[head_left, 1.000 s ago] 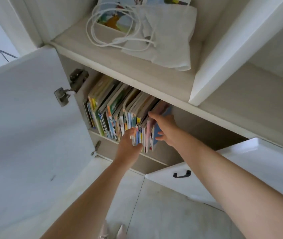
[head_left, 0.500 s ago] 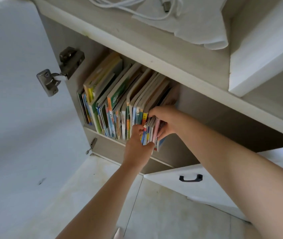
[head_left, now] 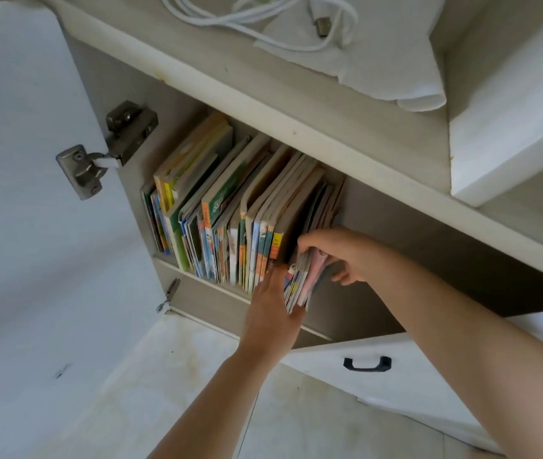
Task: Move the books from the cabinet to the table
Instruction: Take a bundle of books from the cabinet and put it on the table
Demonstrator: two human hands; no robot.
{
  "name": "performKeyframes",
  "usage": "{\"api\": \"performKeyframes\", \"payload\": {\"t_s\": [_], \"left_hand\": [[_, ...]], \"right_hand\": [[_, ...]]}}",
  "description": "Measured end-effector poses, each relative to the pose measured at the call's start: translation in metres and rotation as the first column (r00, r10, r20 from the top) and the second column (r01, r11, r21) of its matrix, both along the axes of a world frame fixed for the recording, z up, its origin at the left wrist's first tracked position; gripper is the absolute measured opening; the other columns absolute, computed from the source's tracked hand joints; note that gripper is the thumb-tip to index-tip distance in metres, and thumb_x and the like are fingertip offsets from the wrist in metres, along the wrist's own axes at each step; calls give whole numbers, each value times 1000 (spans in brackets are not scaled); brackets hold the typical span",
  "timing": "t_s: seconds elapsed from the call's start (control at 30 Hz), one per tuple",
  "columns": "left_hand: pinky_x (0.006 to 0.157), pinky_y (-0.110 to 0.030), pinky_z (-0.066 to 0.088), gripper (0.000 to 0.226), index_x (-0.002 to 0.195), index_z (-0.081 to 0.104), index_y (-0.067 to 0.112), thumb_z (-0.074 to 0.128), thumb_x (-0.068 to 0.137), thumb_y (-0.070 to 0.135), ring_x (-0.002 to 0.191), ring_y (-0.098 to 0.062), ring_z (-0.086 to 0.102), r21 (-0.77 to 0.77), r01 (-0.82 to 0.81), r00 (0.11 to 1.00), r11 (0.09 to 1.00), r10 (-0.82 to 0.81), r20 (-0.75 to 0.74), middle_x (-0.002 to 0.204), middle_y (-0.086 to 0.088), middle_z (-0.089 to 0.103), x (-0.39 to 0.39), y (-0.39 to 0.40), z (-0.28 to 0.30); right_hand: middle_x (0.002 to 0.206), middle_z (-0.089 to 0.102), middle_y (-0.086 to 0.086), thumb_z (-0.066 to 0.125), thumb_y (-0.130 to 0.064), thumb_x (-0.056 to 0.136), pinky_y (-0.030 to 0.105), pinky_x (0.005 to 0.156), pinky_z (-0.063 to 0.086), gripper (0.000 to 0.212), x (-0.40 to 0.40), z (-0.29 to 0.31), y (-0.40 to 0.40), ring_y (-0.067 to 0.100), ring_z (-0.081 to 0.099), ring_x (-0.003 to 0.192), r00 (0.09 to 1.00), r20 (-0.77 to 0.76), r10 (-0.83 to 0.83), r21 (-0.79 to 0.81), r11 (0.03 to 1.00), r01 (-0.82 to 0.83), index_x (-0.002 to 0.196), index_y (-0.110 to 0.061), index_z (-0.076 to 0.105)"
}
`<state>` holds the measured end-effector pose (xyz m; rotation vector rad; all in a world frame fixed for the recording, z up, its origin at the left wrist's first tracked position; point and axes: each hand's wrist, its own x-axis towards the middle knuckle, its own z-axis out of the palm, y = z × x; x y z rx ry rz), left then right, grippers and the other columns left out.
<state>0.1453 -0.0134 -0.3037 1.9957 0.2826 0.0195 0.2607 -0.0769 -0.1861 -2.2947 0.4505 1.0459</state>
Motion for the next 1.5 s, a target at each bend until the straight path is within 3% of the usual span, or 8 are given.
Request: {"api": "performKeyframes", "payload": {"t_s": [0.17, 0.43, 0.53, 0.7, 1.07, 1.2, 1.3, 1.5], "left_hand": [[93, -36, 52, 69, 142, 24, 31, 65, 88, 17, 119, -19, 57, -41, 7, 999, 999, -8, -33, 135, 1, 55, 2, -4, -3], [86, -25, 52, 77, 142, 25, 32, 72, 81, 23, 113, -13, 57, -96, -39, 999, 995, 41, 20, 129, 5, 56, 7, -8, -25], [87, -33, 56, 81, 141, 28, 32, 77, 76, 25, 113, -13, 57, -86, -94, 992, 992, 100, 72, 127, 6, 55, 15, -19, -39], [82, -32, 58, 74, 135, 44, 24, 81, 71, 29, 110, -16, 61, -33, -219, 959, 975, 221, 176, 122, 4, 62, 29, -42, -59], [74, 0, 43, 68, 131, 58, 17, 85, 69, 22, 92, -8, 67, 93, -97, 942, 991, 61, 330, 113, 5, 71, -12, -17, -47], [72, -8, 52, 67, 130, 60, 17, 86, 70, 29, 90, -5, 69, 76, -73, 951, 994, 47, 306, 109, 7, 72, -44, 2, -48], [77, 0, 45, 71, 130, 59, 19, 87, 66, 32, 93, -6, 65, 67, -106, 959, 992, 85, 271, 107, 8, 71, -60, 11, -52], [78, -3, 48, 73, 126, 54, 33, 83, 62, 49, 96, 14, 59, -67, -225, 960, 972, 233, 155, 109, 26, 63, -58, 2, -56]], "right_hand": [[126, 53, 20, 75, -39, 77, 50, 96, 46, 55, -6, -3, 6, 43, 53, 115, 998, -7, -58, 73, 996, 59, 118, -12, 49], [112, 64, 15, 69, -25, 81, 50, 102, 43, 39, -4, -4, 5, 37, 61, 106, 997, 68, 17, 75, 997, -23, 112, -9, 53], [97, 68, 13, 68, -22, 81, 49, 101, 45, 18, -5, -7, -2, 32, 66, 96, 993, 110, 43, 58, 997, -50, 91, -14, 55], [93, 70, 13, 66, -19, 83, 42, 93, 53, 13, -10, -10, -21, 26, 69, 87, 986, 155, 57, 41, 997, -64, 89, -14, 55], [90, 70, 14, 72, -19, 80, 35, 82, 58, 20, -50, 3, -34, 21, 70, 83, 989, 123, -79, 118, 991, 64, 92, -10, 58], [99, 64, 13, 76, -24, 70, 40, 81, 59, 45, -78, -9, -21, 22, 67, 87, 990, 113, -84, 77, 994, 76, 106, -6, 55], [100, 59, 9, 79, -22, 68, 35, 76, 59, 61, -93, -16, -10, 20, 64, 86, 985, 111, -133, 149, 982, 116, 116, -9, 44], [94, 52, 2, 76, -25, 74, 27, 71, 52, 63, -100, -25, -6, 16, 58, 89, 986, 139, -90, 187, 980, 64, 117, -11, 32]]}}
